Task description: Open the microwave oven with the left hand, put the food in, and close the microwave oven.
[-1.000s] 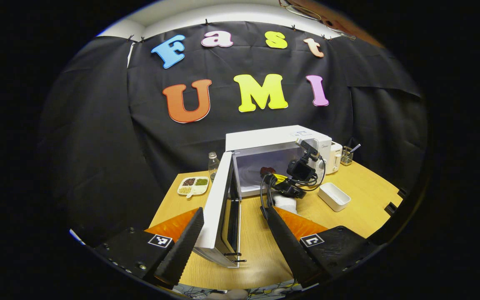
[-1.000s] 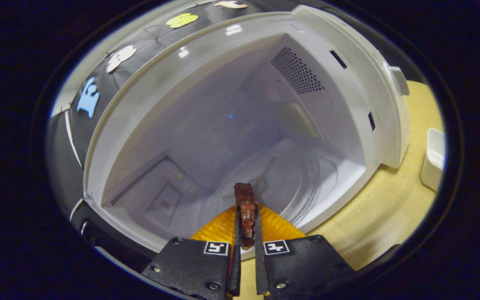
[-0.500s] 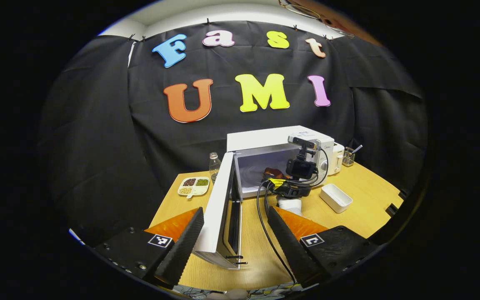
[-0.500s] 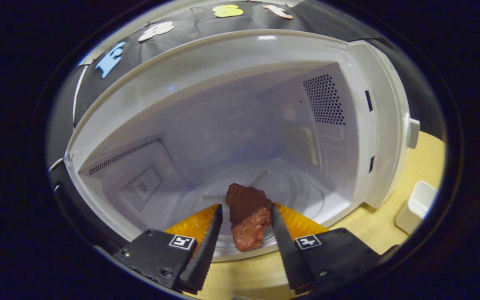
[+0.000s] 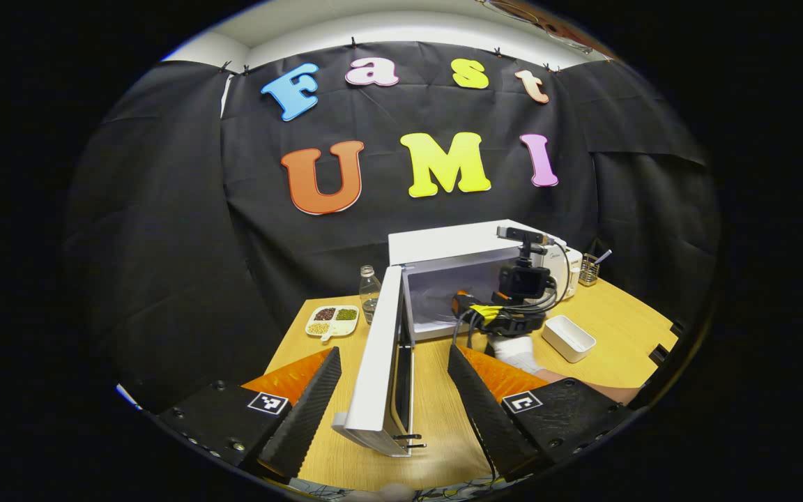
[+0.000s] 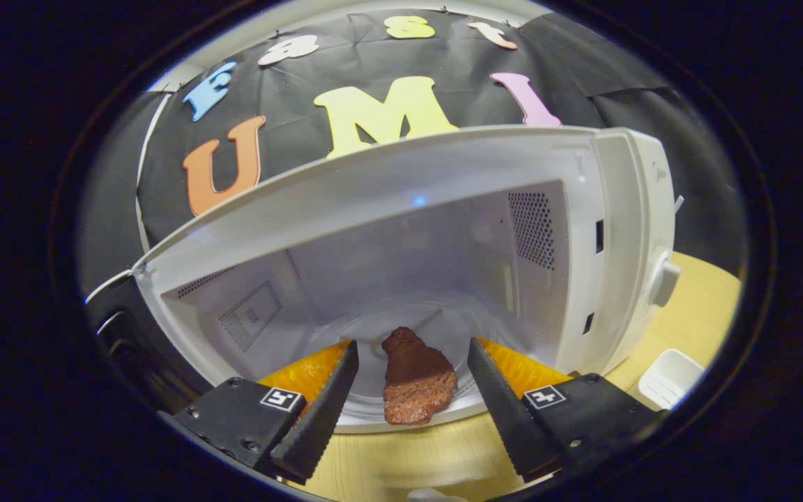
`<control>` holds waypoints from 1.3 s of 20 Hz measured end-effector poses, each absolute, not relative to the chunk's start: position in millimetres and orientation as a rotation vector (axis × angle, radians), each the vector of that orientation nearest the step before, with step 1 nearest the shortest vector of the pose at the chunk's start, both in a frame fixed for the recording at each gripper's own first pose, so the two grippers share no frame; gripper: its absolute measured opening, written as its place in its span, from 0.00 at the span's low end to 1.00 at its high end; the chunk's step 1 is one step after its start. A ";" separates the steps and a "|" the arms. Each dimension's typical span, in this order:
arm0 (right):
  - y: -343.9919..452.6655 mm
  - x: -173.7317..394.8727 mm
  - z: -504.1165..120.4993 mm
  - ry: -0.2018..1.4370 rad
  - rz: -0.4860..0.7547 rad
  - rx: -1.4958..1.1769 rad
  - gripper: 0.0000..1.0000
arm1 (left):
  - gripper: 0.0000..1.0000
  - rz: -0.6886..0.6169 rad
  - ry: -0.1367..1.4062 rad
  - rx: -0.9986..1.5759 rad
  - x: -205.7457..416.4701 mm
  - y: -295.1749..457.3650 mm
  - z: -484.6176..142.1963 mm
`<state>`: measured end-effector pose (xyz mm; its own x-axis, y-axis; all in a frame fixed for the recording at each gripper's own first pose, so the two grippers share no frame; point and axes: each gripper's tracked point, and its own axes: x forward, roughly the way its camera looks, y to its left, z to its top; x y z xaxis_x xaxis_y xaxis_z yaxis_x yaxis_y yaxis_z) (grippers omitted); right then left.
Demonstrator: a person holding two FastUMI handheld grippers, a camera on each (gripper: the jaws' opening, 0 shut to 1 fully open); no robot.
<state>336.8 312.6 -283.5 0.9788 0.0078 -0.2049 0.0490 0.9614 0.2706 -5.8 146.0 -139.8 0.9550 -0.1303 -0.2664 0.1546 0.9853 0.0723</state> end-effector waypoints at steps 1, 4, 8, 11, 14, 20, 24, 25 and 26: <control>310.6 326.0 -278.8 0.217 -0.008 0.264 1.00 | 0.96 -0.138 0.254 0.087 -3.7 150.8 -137.3; 300.5 291.3 -251.3 0.235 0.051 0.207 1.00 | 0.96 -0.106 0.224 0.067 -0.8 169.8 -128.1; 268.9 237.7 -209.2 0.271 0.128 0.121 0.90 | 0.96 -0.057 0.191 0.043 3.8 198.8 -125.5; 234.6 189.3 -180.3 0.283 0.142 0.063 1.00 | 0.95 -0.001 0.185 0.035 7.4 228.6 -137.7; 201.1 151.0 -161.6 0.298 0.145 -0.013 1.00 | 0.96 0.043 0.215 0.024 7.3 249.2 -160.1; 162.4 80.8 -139.9 0.322 0.121 -0.059 1.00 | 0.82 0.047 0.248 0.034 14.2 256.2 -202.9; 158.9 46.3 -150.2 0.370 0.133 -0.079 0.91 | 0.60 0.004 0.259 -0.008 16.8 241.5 -226.9; 158.7 39.8 -152.8 0.381 0.138 -0.070 0.91 | 0.41 0.021 0.244 0.003 21.1 245.0 -229.7; 156.6 34.4 -154.5 0.395 0.135 -0.075 1.00 | 0.25 0.037 0.247 0.012 21.6 248.2 -237.0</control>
<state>34.4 156.6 -154.5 0.9143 0.1165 -0.3879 -0.1456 0.9883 -0.0462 21.6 248.2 -237.0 0.9689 0.0381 -0.2443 -0.0352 0.9992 0.0164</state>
